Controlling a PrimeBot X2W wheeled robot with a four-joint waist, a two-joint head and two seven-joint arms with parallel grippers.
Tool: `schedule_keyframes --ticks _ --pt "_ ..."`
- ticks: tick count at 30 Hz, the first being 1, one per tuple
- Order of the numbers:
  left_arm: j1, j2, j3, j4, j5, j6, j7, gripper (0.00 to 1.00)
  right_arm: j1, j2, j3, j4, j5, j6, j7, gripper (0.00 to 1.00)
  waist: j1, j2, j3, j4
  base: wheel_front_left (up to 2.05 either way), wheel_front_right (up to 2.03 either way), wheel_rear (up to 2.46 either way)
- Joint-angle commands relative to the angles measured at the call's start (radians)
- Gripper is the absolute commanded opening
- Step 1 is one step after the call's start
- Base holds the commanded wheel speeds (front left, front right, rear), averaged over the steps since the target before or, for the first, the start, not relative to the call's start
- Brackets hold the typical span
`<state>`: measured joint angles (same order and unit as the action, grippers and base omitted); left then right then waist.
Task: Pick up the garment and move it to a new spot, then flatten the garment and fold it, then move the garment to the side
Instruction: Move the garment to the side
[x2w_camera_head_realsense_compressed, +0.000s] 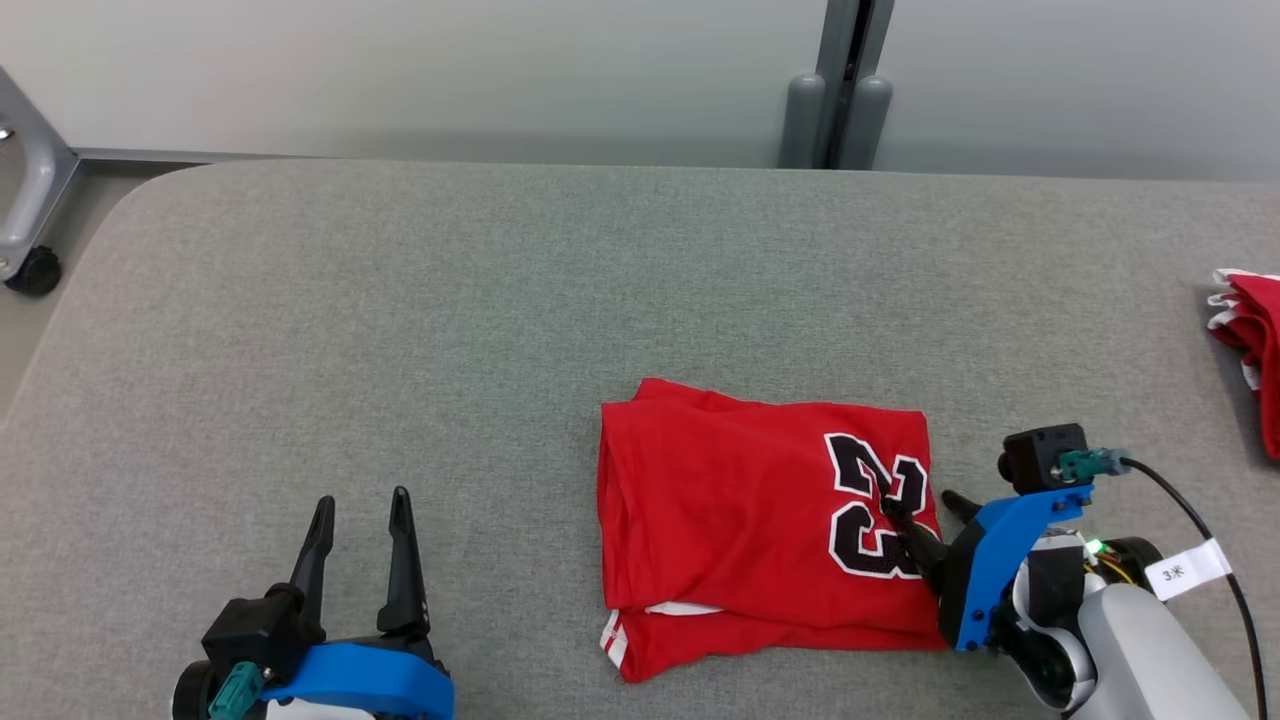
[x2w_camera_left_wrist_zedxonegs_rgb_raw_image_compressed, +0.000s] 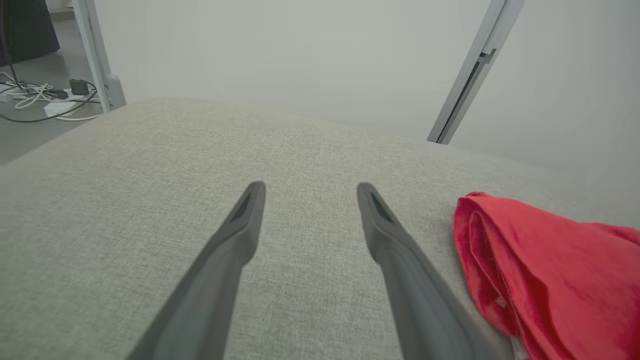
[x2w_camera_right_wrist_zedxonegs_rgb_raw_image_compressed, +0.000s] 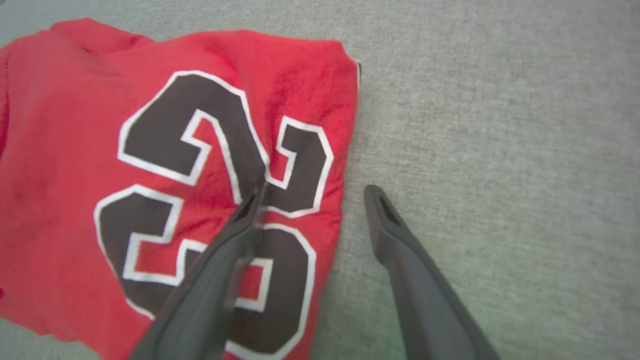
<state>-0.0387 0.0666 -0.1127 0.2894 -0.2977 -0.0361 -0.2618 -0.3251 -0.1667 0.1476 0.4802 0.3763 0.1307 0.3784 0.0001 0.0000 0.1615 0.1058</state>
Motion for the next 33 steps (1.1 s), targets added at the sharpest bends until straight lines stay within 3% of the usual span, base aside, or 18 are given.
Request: schedule_keyframes --ticks 1,3,4,5,7,8,14,19,27,33 --pt "-0.010 0.001 0.002 0.002 0.004 -0.003 -0.004 1.00 -0.011 -0.007 0.012 0.009 0.010 0.000 0.005 1.00 -0.0001 0.0000 0.004 0.005 0.00 0.00 0.00" --pt "-0.012 -0.001 0.003 0.003 0.008 -0.007 -0.004 1.00 -0.014 -0.010 0.043 0.027 0.025 0.000 0.012 1.00 -0.0001 0.0000 0.006 0.010 0.00 0.00 0.00" --pt "-0.013 -0.002 0.004 0.003 0.008 -0.007 -0.004 1.00 -0.015 -0.011 0.058 0.036 0.030 0.000 0.014 0.80 -0.0001 0.0000 0.008 0.012 0.00 0.00 0.00" --pt "-0.014 -0.003 0.005 0.003 0.009 -0.007 -0.004 1.00 -0.015 -0.011 0.069 0.044 0.035 0.000 0.012 0.47 -0.0001 0.0000 0.009 0.013 0.00 0.00 0.00" --pt "-0.013 -0.004 0.006 0.003 0.014 -0.009 -0.004 1.00 -0.022 -0.013 0.085 0.057 0.038 0.000 -0.001 0.24 -0.0001 0.0000 0.011 0.013 0.00 0.00 0.00" --pt "-0.012 -0.005 0.005 0.002 0.017 -0.009 -0.004 1.00 -0.026 -0.014 0.087 0.060 0.035 0.000 -0.014 0.00 -0.0001 0.0000 0.012 0.011 0.00 0.00 0.00" --pt "-0.017 -0.007 -0.004 -0.018 0.040 -0.017 -0.004 1.00 -0.078 -0.040 0.061 0.072 0.021 -0.001 -0.113 0.00 -0.0001 0.0000 0.021 -0.032 0.00 0.00 0.00" --pt "-0.029 -0.005 -0.003 -0.041 0.055 -0.024 -0.004 1.00 -0.104 -0.083 0.021 0.054 0.014 0.000 -0.156 0.00 -0.0001 0.0000 0.036 -0.112 0.00 0.00 0.00" --pt "-0.046 0.013 -0.015 -0.084 0.082 -0.032 -0.004 1.00 -0.108 -0.149 -0.050 -0.039 0.001 0.000 -0.168 0.00 -0.0001 0.0000 0.092 -0.306 0.00 0.00 0.00" --pt "-0.076 0.044 -0.032 -0.116 0.104 -0.034 0.019 1.00 -0.098 -0.127 -0.086 -0.114 -0.003 0.000 -0.175 0.00 -0.0001 0.0000 0.156 -0.440 0.00 0.00 0.00"
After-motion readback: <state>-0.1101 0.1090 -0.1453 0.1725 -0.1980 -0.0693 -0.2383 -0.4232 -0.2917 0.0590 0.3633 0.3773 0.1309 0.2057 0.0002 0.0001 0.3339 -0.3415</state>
